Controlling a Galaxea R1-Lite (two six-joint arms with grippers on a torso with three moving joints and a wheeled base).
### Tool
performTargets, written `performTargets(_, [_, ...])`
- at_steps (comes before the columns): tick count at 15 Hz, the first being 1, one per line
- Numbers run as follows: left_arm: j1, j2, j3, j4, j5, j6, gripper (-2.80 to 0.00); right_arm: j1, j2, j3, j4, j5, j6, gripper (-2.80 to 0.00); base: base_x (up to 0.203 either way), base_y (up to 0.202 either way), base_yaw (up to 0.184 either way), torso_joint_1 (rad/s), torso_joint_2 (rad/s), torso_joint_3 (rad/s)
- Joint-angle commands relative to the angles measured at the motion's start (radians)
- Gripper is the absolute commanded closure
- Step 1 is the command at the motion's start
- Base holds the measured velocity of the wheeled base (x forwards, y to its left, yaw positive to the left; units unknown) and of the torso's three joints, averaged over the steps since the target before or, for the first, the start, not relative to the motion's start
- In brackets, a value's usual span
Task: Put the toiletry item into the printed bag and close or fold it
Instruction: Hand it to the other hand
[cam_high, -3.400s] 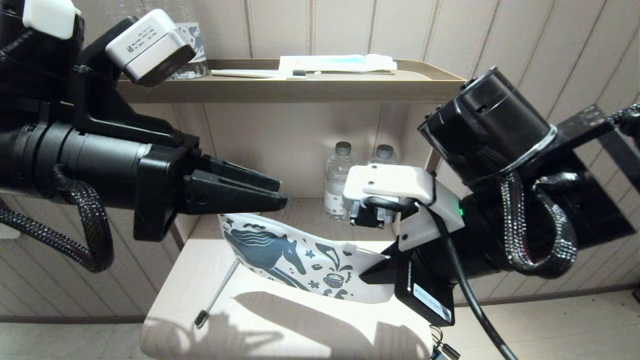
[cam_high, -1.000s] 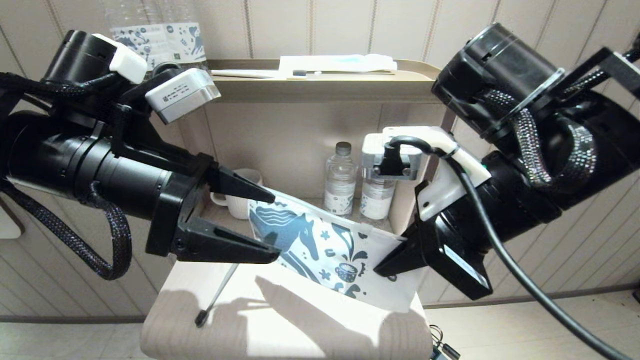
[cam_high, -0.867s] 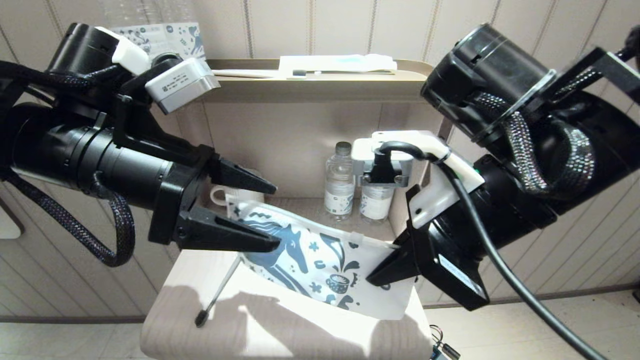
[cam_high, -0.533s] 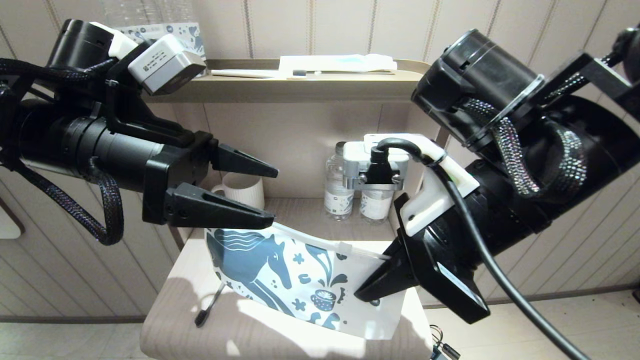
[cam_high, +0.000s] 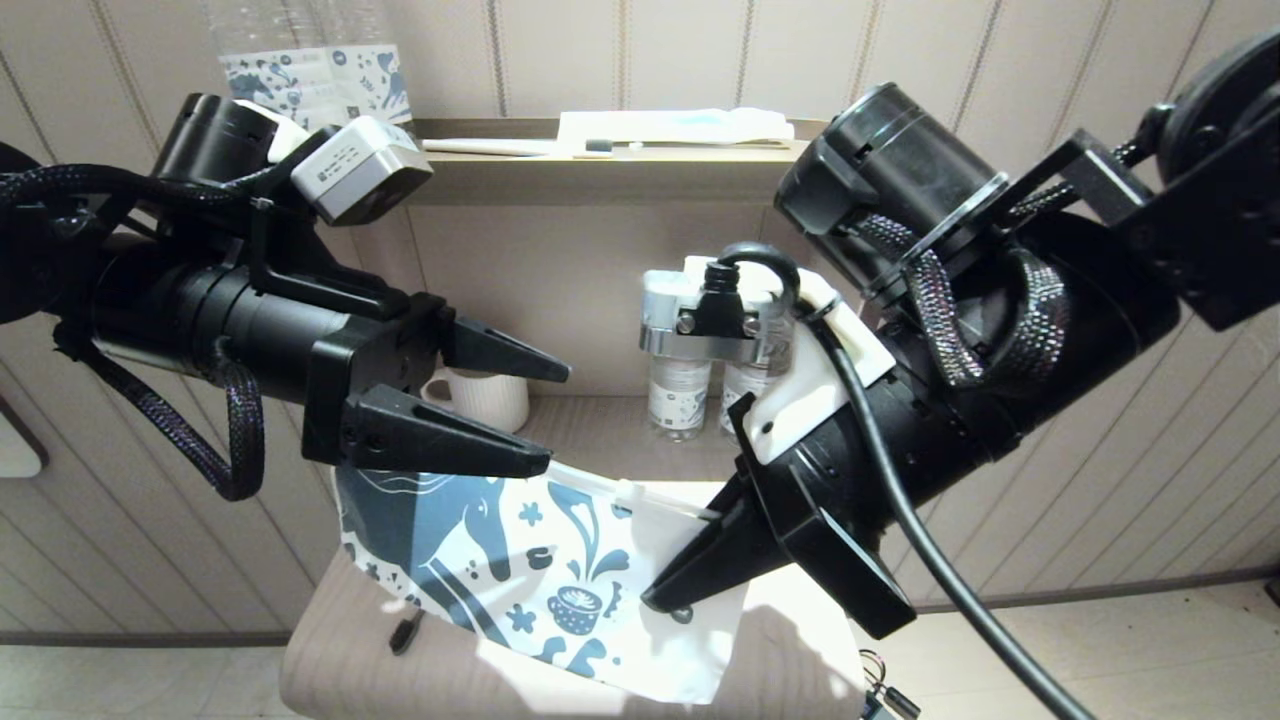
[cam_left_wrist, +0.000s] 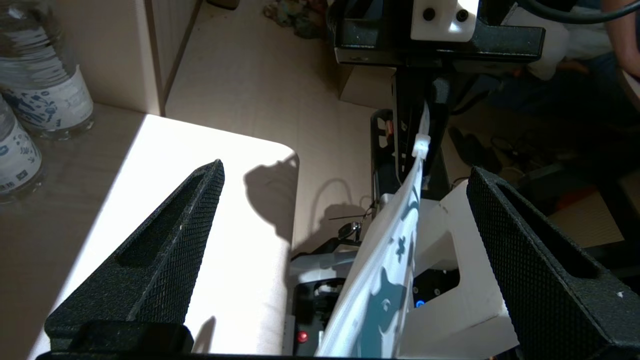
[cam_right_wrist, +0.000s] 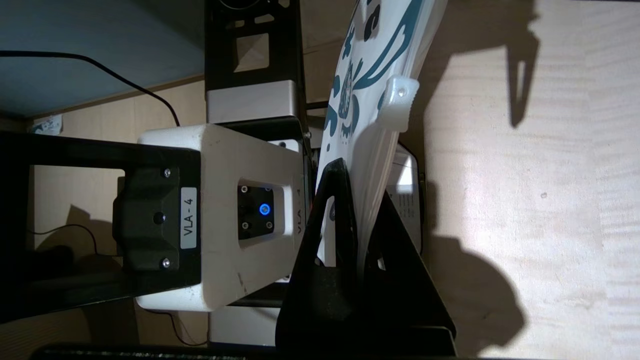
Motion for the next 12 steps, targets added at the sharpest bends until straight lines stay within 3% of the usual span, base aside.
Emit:
performTargets(1, [0.001,0.011,-0.001,-0.003,-0.017,0.001,-2.8,-0.002,0.021,0.004,-0.01,0.024,-0.001,0.0,0.0,0.0,0.0,0.0,0.0,0.0])
performTargets(6, [0.001,0.043,-0.016,-0.019,-0.019,-0.004,-2.8,-0.001,0.015,0.02,-0.041,0.039,0.036,0.0,0.0,0.0,0.0,0.0,0.0,0.0])
performTargets(9, [0.026,0.062,-0.029,-0.019,-0.014,-0.075,-2.8,-0.003,0.014,0.034,-0.096,0.036,0.073,0.0,0.0,0.0,0.0,0.0,0.0,0.0])
performTargets(12, [0.024,0.04,0.032,-0.018,0.005,-0.041,-2.8,-0.003,0.028,0.014,-0.109,0.033,0.089,0.0,0.0,0.0,0.0,0.0,0.0,0.0])
